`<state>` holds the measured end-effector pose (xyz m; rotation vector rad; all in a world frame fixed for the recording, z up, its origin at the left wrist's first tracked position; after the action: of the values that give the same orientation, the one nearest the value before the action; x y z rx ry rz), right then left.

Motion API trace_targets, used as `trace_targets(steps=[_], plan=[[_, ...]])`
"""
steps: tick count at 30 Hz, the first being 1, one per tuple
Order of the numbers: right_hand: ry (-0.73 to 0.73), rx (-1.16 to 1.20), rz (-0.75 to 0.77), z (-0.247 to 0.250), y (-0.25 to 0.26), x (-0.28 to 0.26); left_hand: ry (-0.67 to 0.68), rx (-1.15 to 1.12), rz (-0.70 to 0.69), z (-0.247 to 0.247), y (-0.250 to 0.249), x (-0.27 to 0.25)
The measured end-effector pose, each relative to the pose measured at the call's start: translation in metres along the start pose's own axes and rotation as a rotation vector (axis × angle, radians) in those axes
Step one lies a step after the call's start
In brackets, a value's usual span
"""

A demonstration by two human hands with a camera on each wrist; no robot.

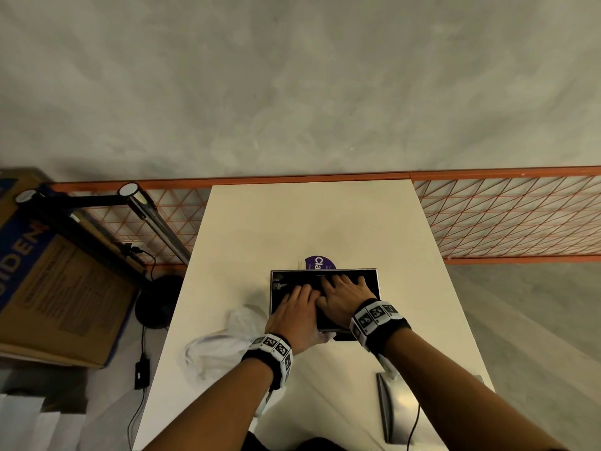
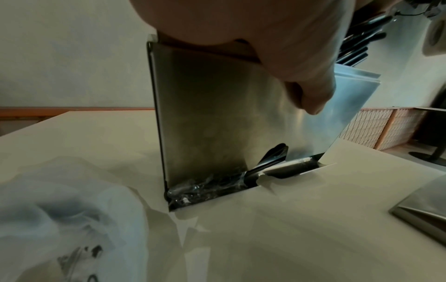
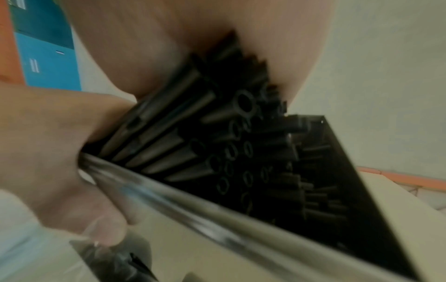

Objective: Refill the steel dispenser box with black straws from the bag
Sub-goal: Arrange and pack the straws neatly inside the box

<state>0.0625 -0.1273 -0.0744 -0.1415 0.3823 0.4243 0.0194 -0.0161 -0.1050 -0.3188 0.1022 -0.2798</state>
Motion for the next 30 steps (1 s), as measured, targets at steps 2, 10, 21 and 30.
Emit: trace_targets(steps=[2,10,21,30], plan=[[0.042,0.044,-0.019,-0.001,-0.002,0.004,0.005,-0.005,0.0,0.0,0.0,-0.001],[0.055,0.028,0.055,-0.008,-0.003,0.015,0.018,-0.063,0.01,0.003,-0.001,-0.003],[-0.207,-0.03,0.076,0.0,0.003,-0.007,-0.004,-0.094,-0.019,0.004,0.0,-0.001],[-0.26,-0.014,0.131,0.004,-0.003,-0.012,-0.028,0.007,0.0,-0.001,-0.001,-0.005]])
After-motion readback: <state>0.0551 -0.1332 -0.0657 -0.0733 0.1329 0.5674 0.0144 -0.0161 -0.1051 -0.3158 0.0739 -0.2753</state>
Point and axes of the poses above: each hand's wrist, its own x-axis towards the middle knuckle, its own z-axis out of the back of the hand, y = z × x, the point moved 5 cm from there along x, towards the middle knuckle, and after that the axes turned 9 degrees about -x, right-handed, at the moved point
